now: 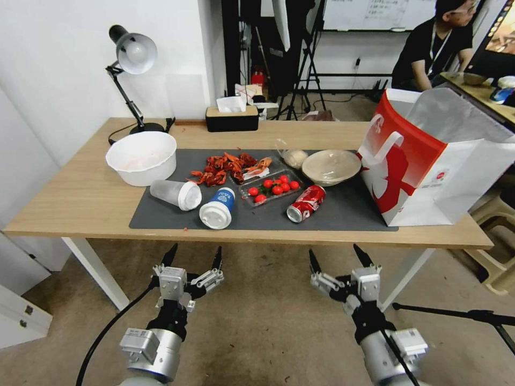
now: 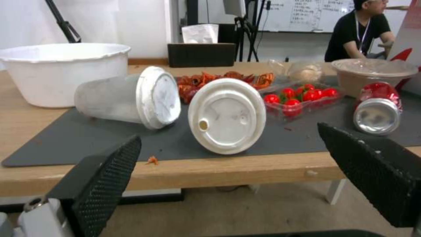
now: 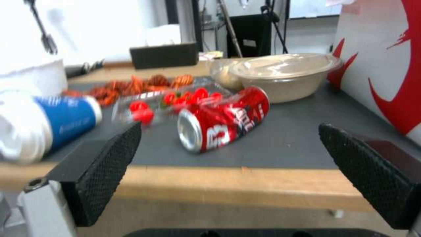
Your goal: Pick up the trash from the table and place it into the takeout bag.
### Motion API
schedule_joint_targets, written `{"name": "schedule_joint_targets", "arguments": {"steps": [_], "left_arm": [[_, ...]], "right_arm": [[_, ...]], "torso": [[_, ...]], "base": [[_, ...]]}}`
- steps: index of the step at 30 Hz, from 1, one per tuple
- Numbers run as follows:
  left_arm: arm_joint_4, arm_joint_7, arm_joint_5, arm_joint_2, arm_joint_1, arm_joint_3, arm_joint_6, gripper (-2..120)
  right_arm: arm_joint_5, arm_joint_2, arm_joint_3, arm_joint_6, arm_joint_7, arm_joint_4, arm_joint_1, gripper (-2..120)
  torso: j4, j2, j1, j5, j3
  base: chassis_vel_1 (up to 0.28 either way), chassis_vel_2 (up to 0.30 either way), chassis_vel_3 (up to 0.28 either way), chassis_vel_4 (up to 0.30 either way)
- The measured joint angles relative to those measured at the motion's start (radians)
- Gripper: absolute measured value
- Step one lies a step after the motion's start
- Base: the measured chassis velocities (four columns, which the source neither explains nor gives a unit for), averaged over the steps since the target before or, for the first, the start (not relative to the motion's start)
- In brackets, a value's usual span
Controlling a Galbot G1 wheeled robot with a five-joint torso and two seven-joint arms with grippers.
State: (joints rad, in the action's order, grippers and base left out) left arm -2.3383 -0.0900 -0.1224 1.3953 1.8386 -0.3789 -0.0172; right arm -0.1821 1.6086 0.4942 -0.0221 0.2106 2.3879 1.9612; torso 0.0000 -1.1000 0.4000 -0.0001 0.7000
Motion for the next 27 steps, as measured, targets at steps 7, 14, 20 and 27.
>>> {"name": "schedule_joint_targets", "arguments": {"steps": [7, 14, 20, 27], "left_arm": [[0.012, 0.010, -0.010, -0.011, -0.003, -0.007, 0.011, 100], [0.021, 0.015, -0.016, -0.007, -0.004, -0.022, 0.019, 100], [0.034, 0.027, -0.021, -0.008, -0.014, -0.035, 0.017, 100], [0.058, 0.069, -0.037, -0.023, -0.032, -0.078, 0.015, 100]], "right_arm": [[0.099, -0.001, -0.001, -0.028, -0.036, -0.024, -0.078, 100], [0.226, -0.001, -0.026, -0.067, -0.108, -0.079, -0.209, 100], [0.371, -0.001, -0.062, -0.138, -0.222, -0.195, -0.416, 100], [0.389, -0.003, -0.127, -0.204, -0.365, -0.275, -0.548, 100]], "torso": [[-0.0001, 0.000, 0.000, 0.0001, 0.000], [-0.0001, 0.000, 0.000, -0.0002, 0.000], [0.0000, 0.000, 0.000, 0.0001, 0.000], [-0.0001, 0.000, 0.000, 0.0000, 0.000]], "base": [[0.000, 0.000, 0.000, 0.000], [0.000, 0.000, 0.000, 0.000], [0.000, 0.000, 0.000, 0.000], [0.000, 0.000, 0.000, 0.000]]}}
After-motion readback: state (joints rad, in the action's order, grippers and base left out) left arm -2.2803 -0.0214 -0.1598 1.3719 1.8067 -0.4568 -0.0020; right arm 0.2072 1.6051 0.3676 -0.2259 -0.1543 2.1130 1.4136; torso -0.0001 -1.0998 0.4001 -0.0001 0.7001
